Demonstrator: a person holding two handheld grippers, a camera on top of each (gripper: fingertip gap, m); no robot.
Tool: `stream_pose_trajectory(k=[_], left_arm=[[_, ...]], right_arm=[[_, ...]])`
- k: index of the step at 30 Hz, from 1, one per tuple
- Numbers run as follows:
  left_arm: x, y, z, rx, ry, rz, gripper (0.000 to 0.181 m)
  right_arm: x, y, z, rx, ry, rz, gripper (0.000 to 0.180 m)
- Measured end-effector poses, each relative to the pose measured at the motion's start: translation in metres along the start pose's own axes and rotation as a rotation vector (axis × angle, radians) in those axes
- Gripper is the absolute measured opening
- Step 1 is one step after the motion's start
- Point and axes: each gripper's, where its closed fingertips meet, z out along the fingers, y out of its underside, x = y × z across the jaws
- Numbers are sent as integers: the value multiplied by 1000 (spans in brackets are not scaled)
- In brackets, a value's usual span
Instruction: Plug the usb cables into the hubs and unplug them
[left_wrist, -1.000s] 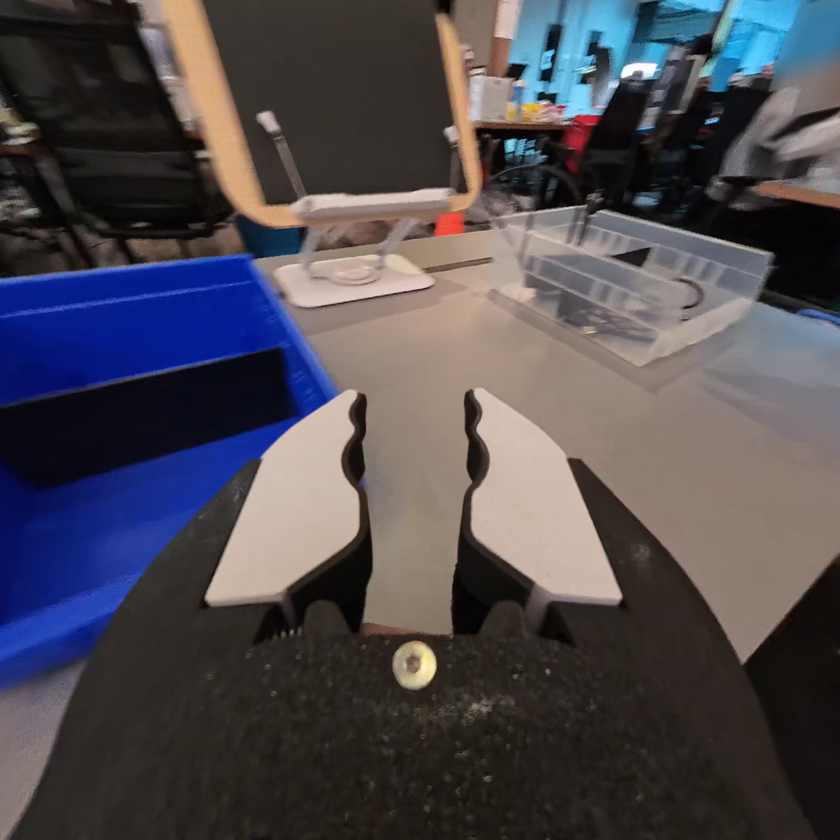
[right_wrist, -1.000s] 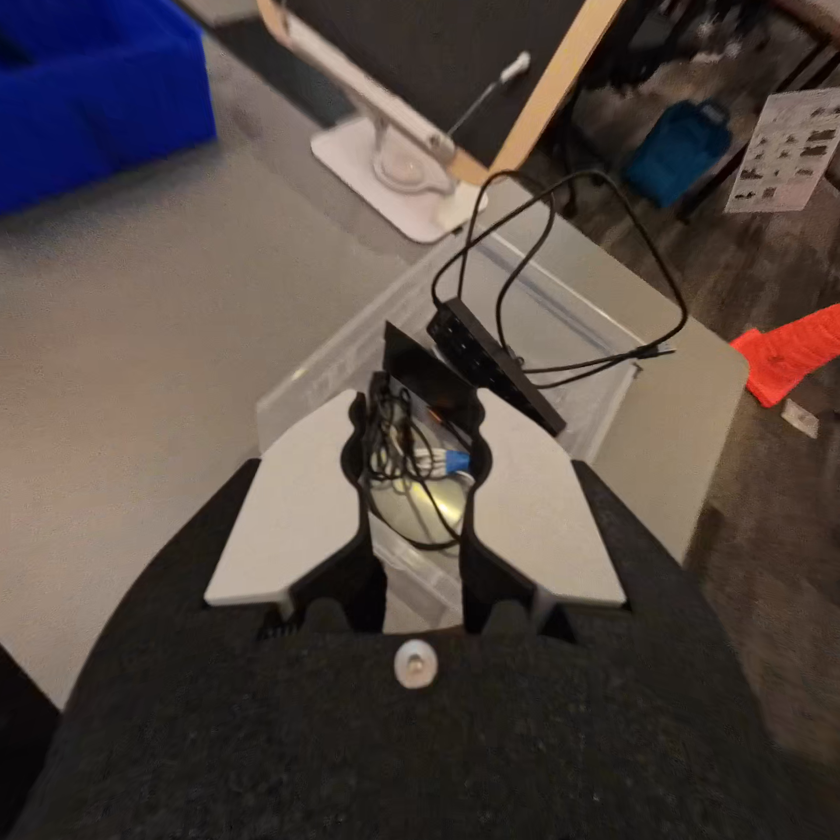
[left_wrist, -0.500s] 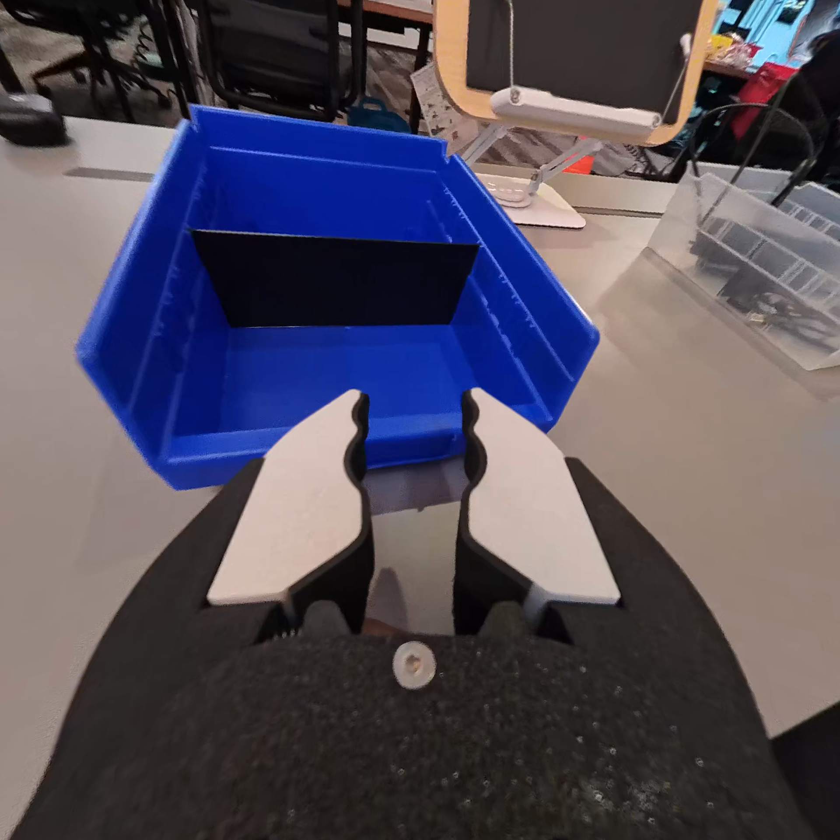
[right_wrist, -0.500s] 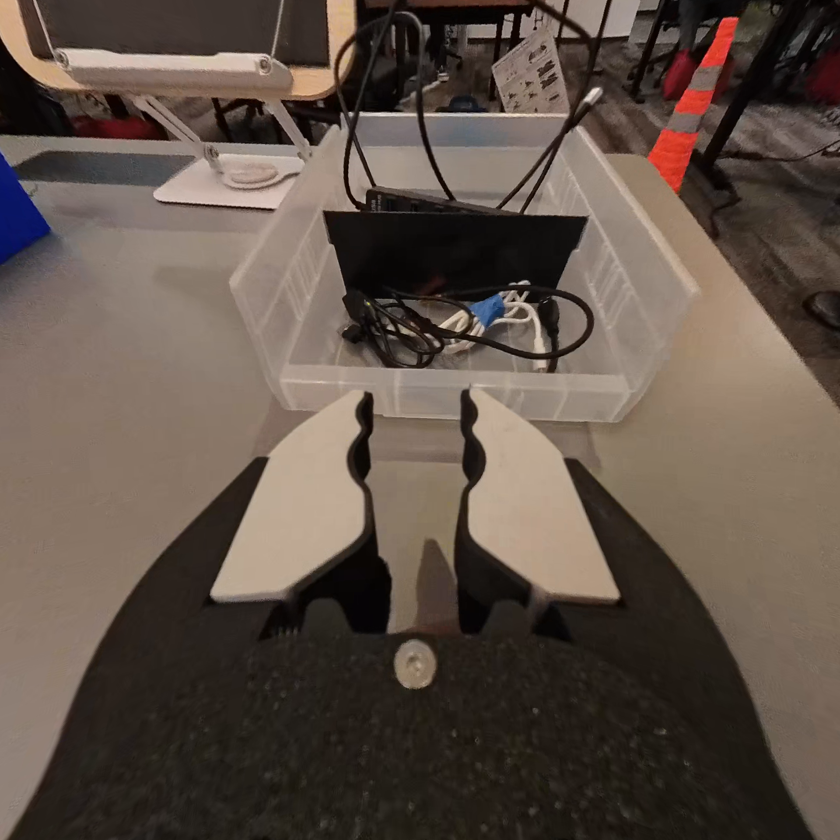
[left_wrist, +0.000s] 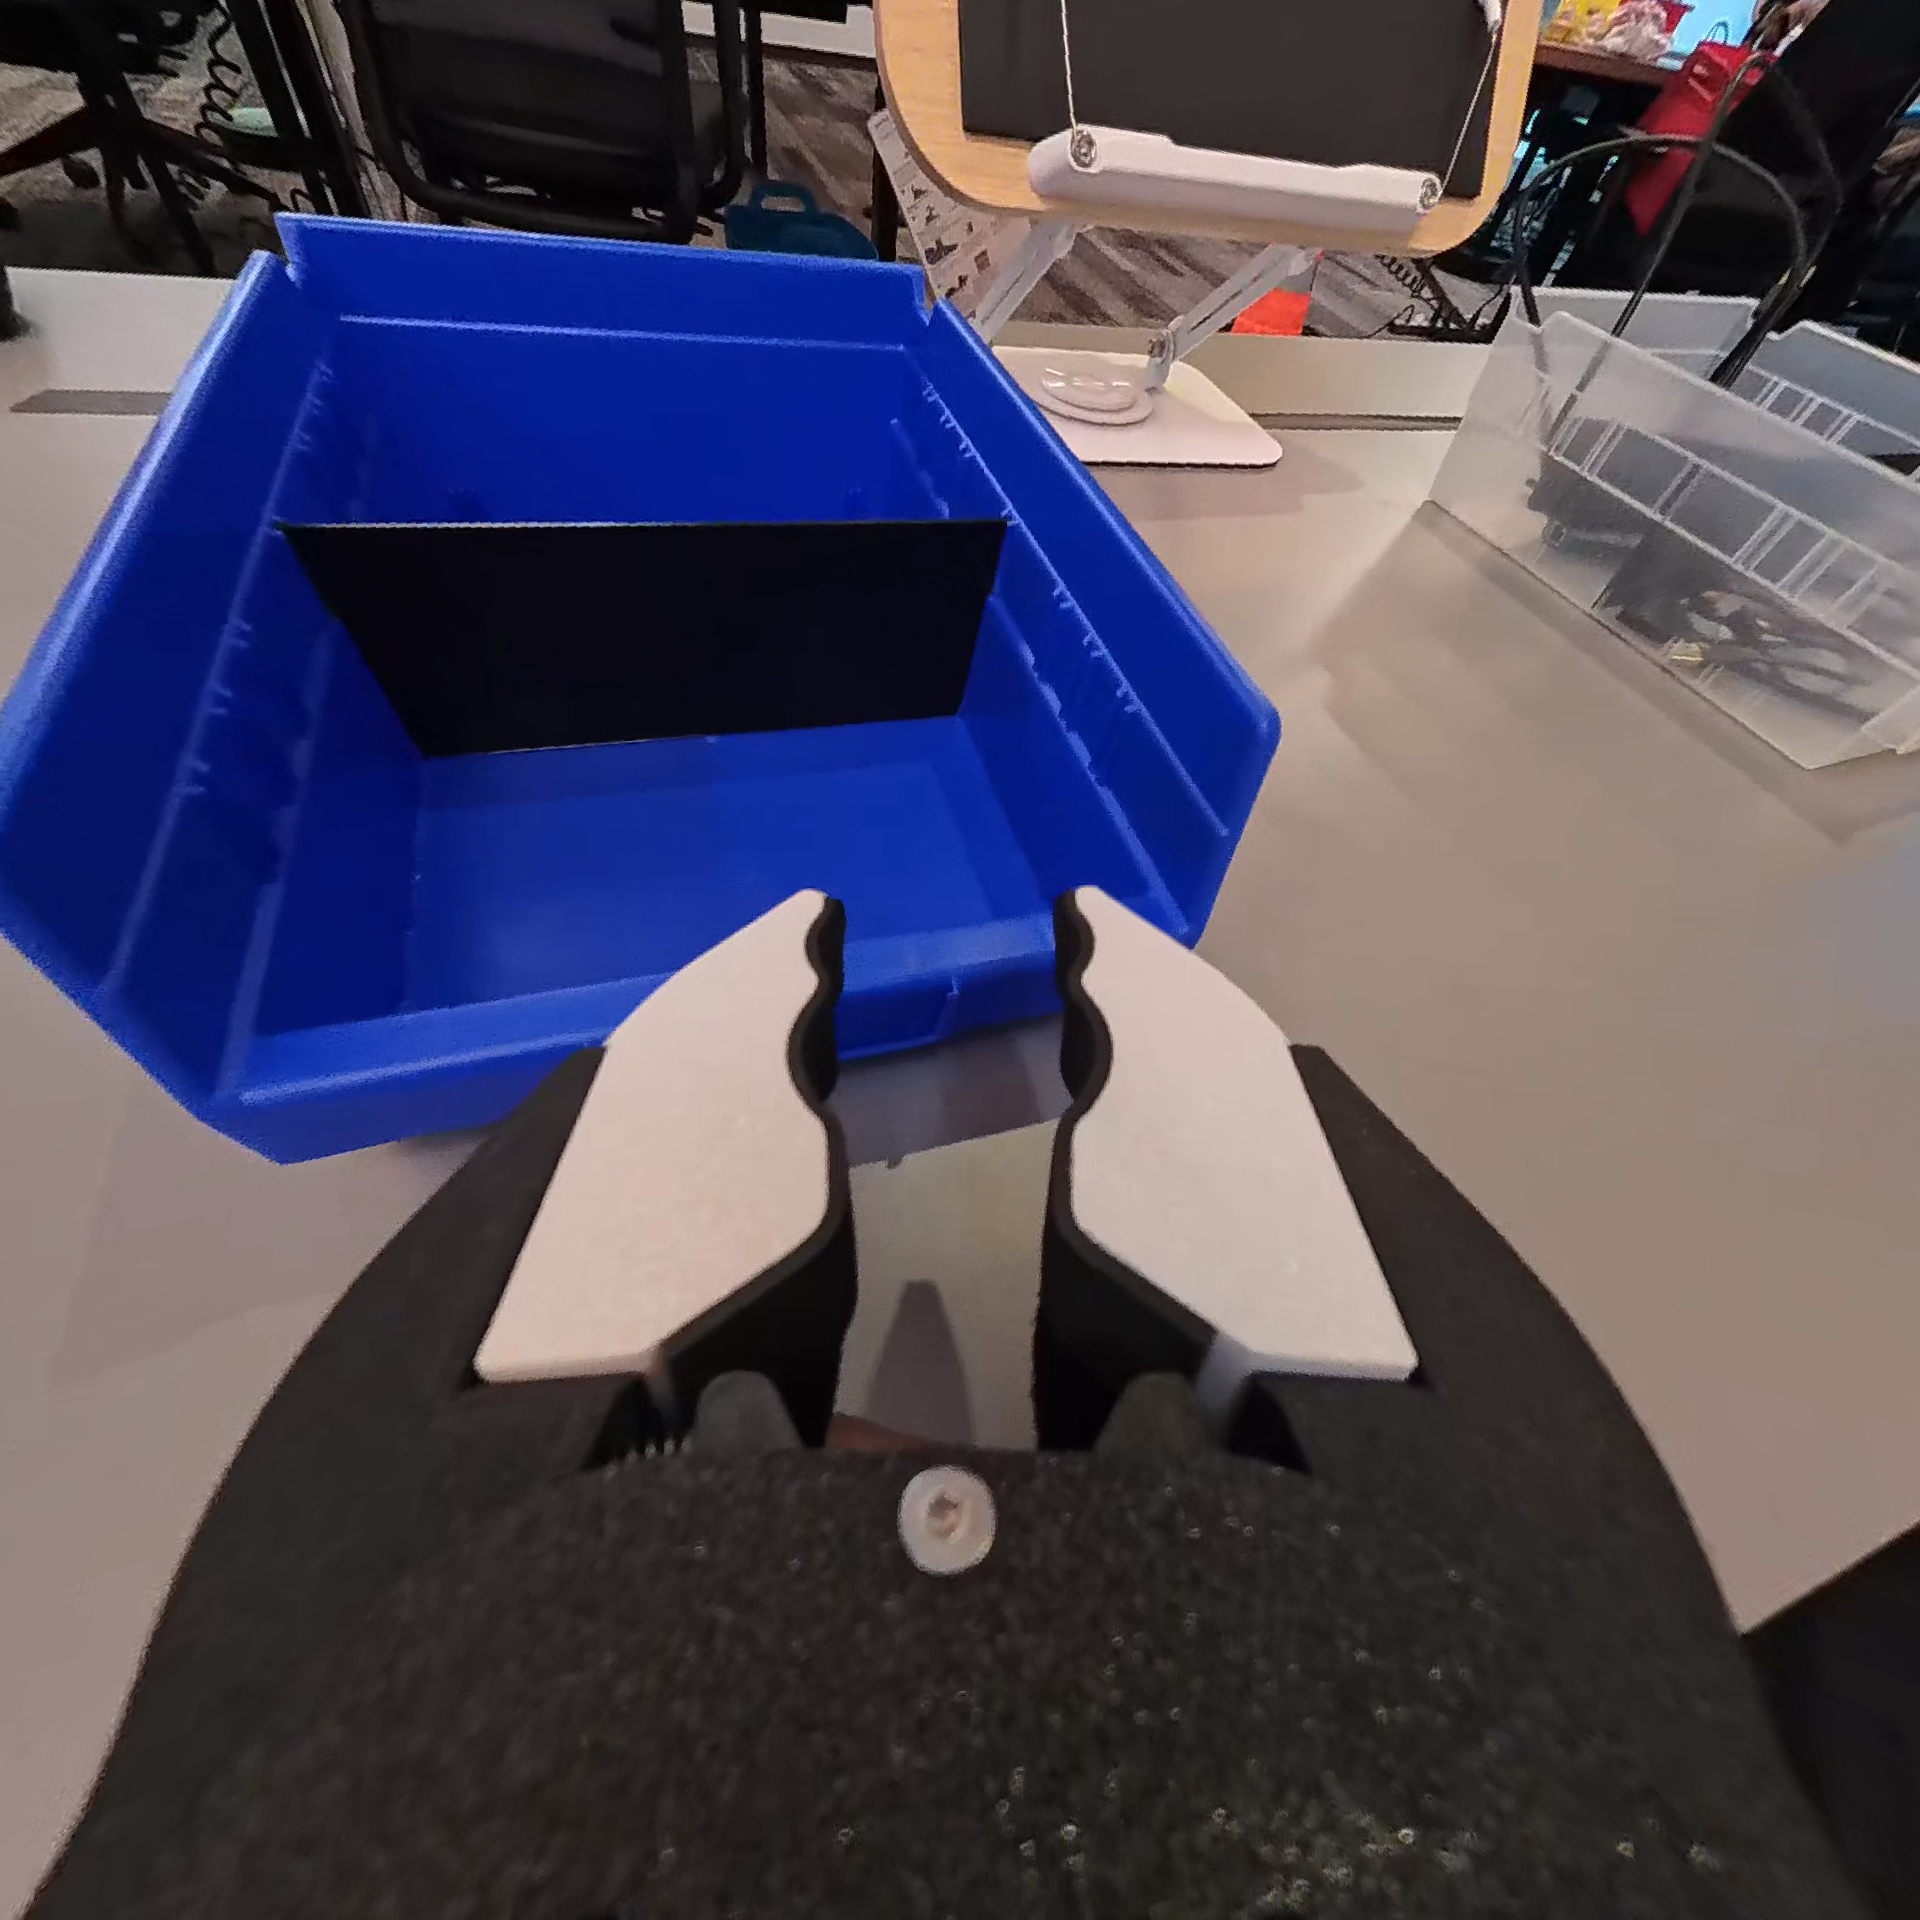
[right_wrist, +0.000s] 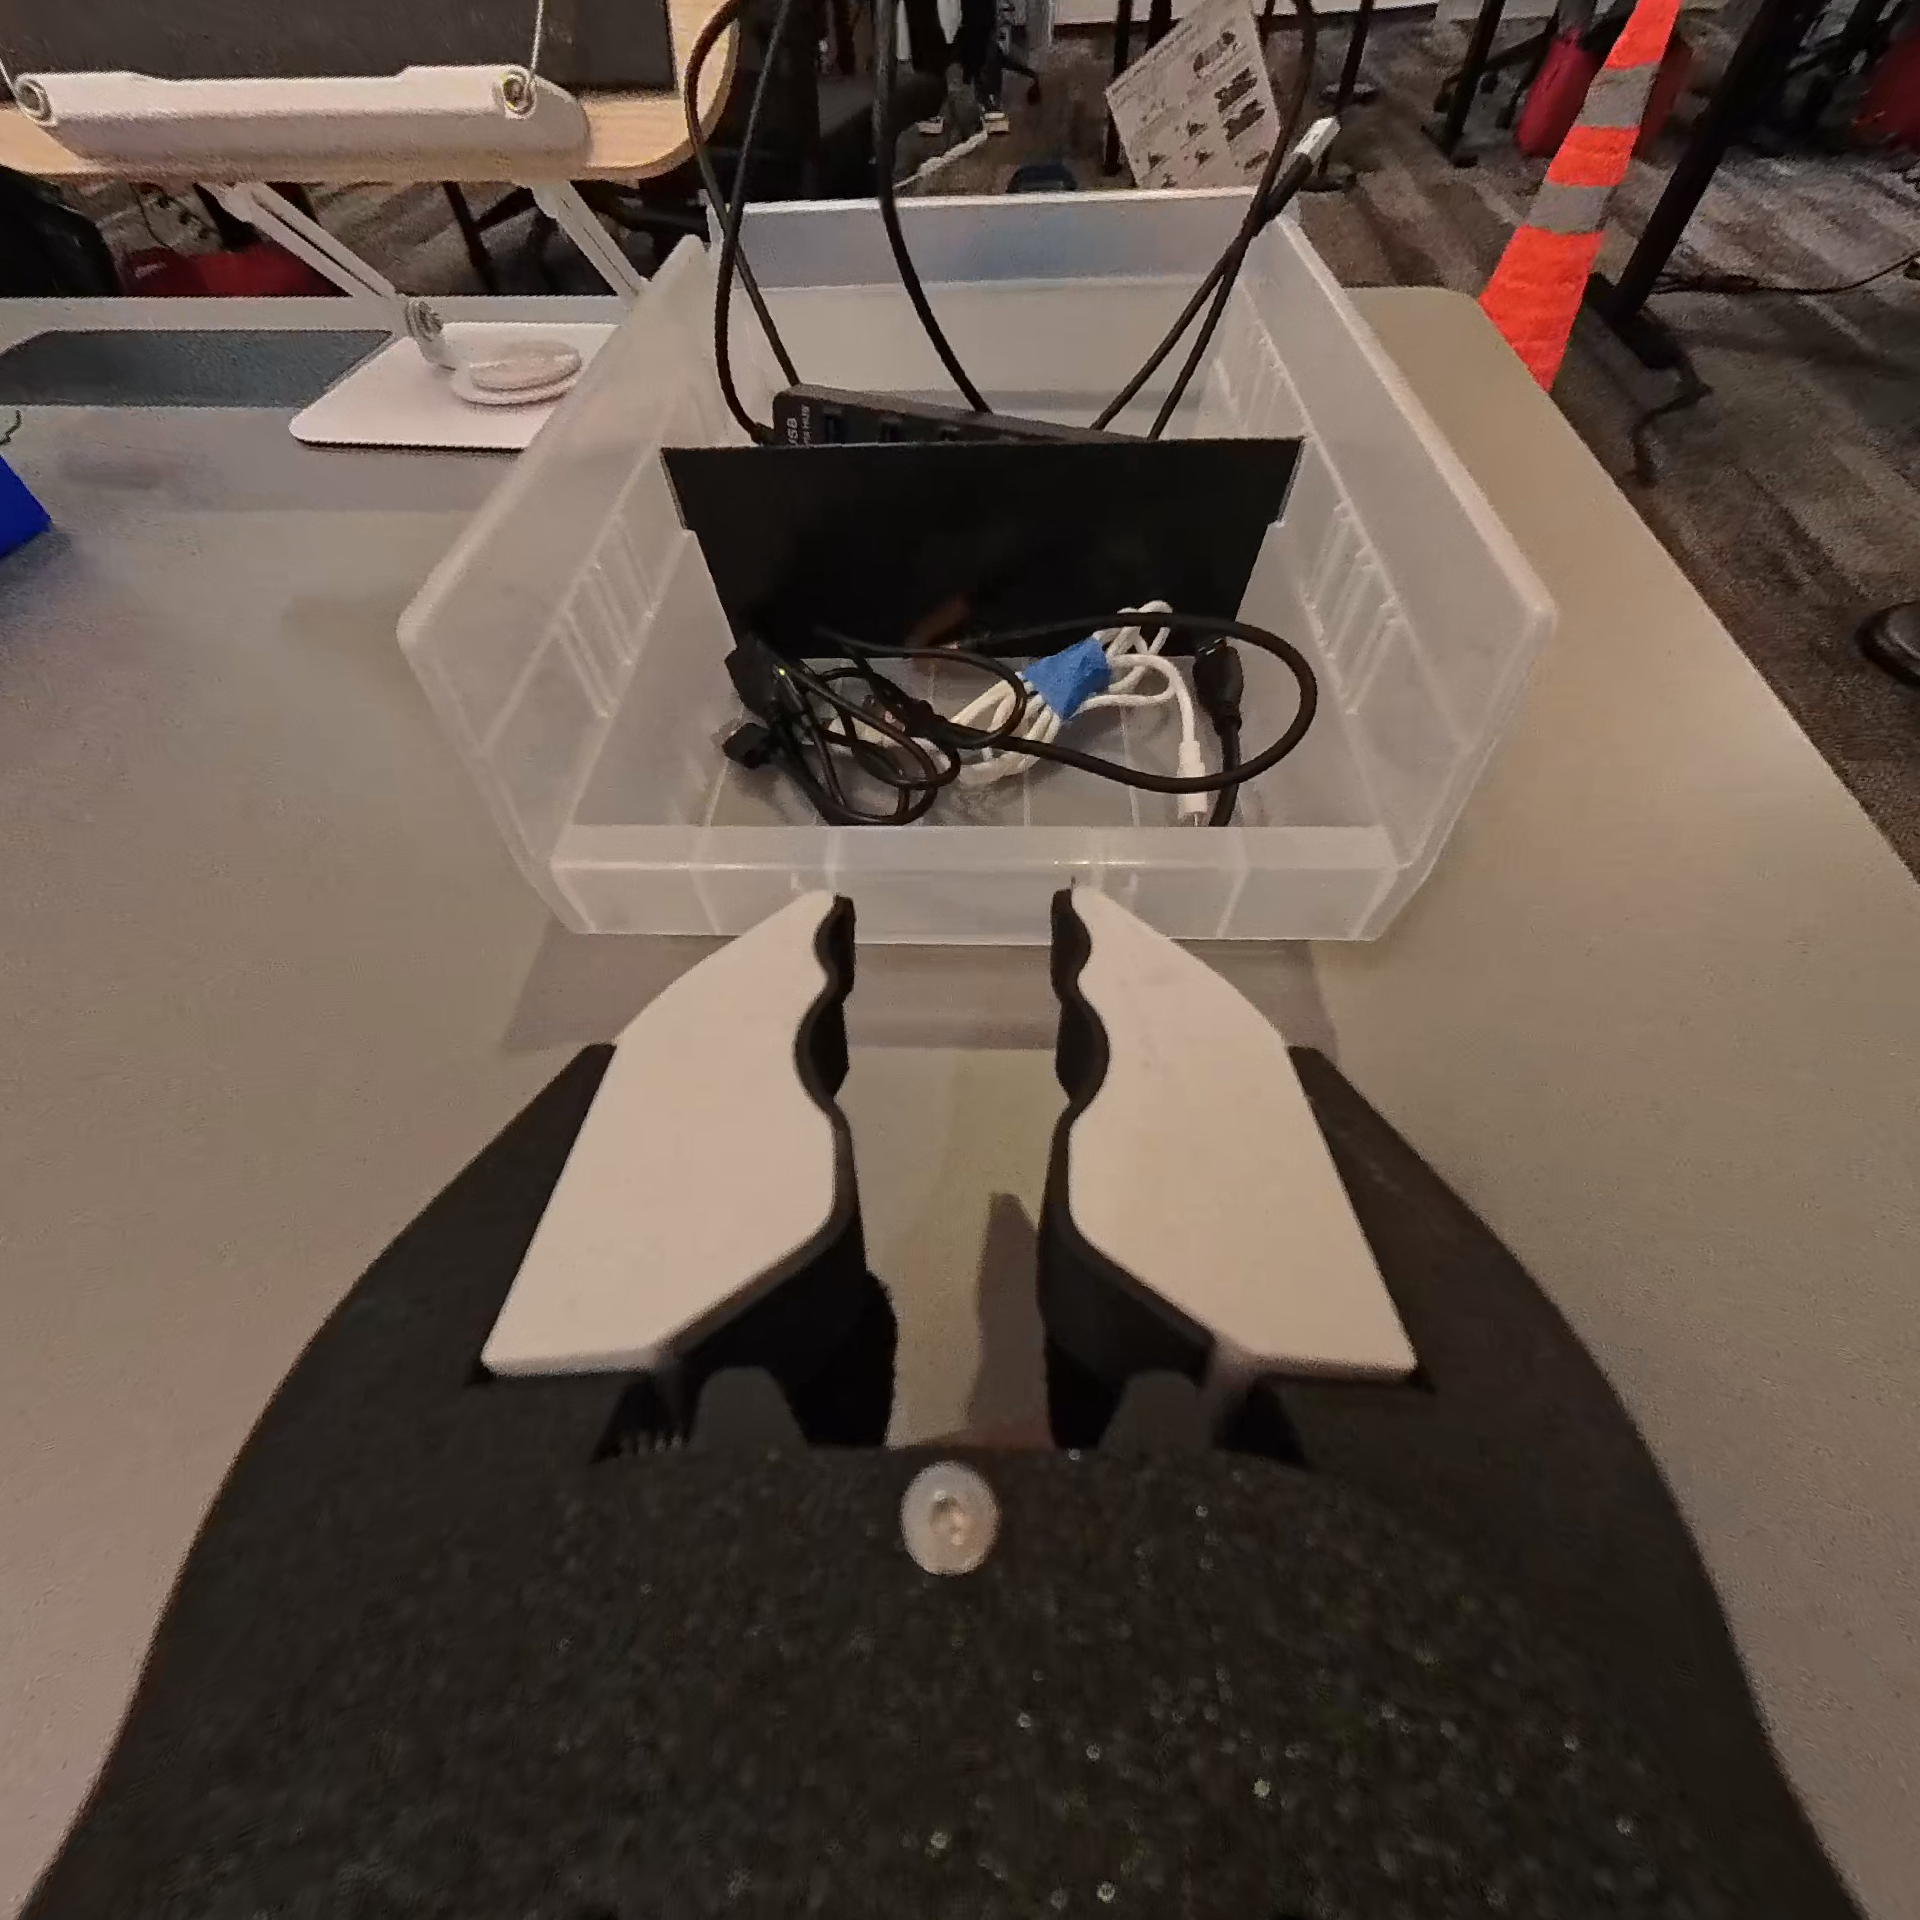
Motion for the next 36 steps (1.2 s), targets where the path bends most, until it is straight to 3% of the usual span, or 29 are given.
stream_pose_trajectory(k=[7, 12, 14, 18, 24, 27, 28, 30, 34, 36], left_arm=[[-2, 8, -8, -15, -40, 48, 40], [-2, 15, -18, -29, -45, 69, 42], [-4, 20, -22, -39, -60, 92, 52], [-4, 31, -32, -60, -95, 129, 59], [15, 49, -45, -110, -97, 172, 64], [58, 42, -40, -76, -3, 112, 66], [79, 37, -34, -57, 41, 103, 67], [132, 24, -16, -20, 139, 120, 68], [230, 4, 40, -25, 241, 220, 69], [267, -2, 76, -60, 278, 204, 66]], right_arm=[[-8, -8, 7, 14, -35, 3, 36], [-87, -27, 10, 128, -341, -70, 47], [-101, -20, 27, 72, -300, -81, 60], [-118, -29, 51, 54, -237, -72, 68], [-157, -25, 63, 0, -310, -142, 79], [-179, -19, 46, -20, -438, -119, 60], [-183, -20, 37, -10, -477, -105, 45], [-179, -33, 20, 56, -465, -66, 53], [-129, -72, -18, 269, -224, -74, 62], [-84, -81, -33, 308, -26, -26, 55]])
